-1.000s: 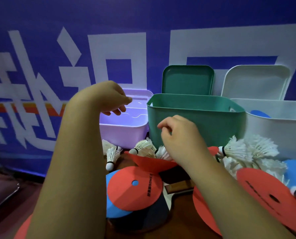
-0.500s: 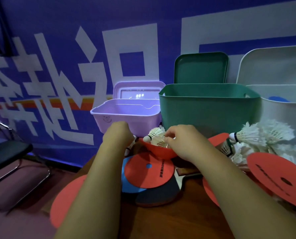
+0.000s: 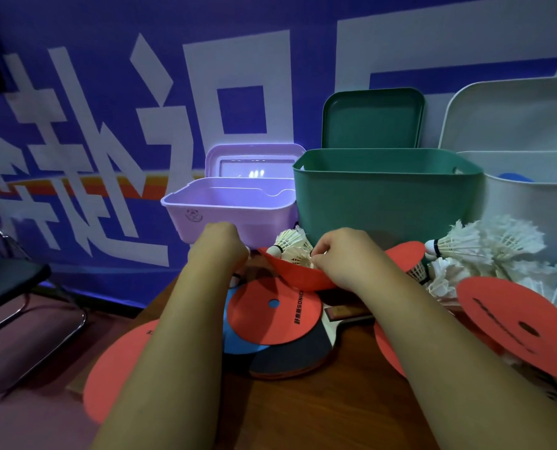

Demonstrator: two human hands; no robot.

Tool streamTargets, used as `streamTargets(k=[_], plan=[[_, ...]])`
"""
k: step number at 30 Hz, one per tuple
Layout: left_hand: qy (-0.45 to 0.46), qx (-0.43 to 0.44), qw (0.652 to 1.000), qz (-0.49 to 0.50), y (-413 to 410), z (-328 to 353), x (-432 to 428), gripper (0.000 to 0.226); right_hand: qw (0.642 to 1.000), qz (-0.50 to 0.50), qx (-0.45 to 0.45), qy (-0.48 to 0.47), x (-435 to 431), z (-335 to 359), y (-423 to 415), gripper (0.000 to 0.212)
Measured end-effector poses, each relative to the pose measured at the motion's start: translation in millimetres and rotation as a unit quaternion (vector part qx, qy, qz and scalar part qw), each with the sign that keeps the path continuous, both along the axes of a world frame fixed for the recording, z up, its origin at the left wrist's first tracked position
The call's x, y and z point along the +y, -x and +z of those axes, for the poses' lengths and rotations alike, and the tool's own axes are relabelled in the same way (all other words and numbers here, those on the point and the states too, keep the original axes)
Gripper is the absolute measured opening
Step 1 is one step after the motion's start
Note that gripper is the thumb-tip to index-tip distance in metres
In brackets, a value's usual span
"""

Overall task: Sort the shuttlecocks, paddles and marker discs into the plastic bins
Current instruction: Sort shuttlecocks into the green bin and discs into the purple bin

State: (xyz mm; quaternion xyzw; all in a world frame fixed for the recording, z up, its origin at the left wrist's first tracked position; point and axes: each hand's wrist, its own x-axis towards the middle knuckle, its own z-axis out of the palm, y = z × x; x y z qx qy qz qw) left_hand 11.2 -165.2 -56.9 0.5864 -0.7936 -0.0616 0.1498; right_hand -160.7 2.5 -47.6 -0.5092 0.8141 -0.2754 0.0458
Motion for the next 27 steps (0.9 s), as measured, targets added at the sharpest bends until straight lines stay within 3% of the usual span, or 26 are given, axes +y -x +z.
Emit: streamTargets(k=[8, 15, 23, 27], plan=[[0.080, 0.141, 0.986, -0.031, -4, 11, 8, 0.012, 1.000, -0.011, -0.009, -0.016, 2, 4, -3, 0.006], [0.151, 0.298, 0.942, -0.046, -1, 25, 33, 0.022, 0.999, -0.033, -0.007, -0.039, 6, 6, -1, 0.015], [0.214, 0.425, 0.872, -0.116, 13, 37, 46, 0.015, 0.988, -0.076, -0.030, 0.132, 8, 10, 0, 0.016], [0.251, 0.434, 0.847, -0.174, 33, 63, 59, 0.013, 0.976, -0.066, -0.051, 0.202, 14, 18, -2, 0.009]])
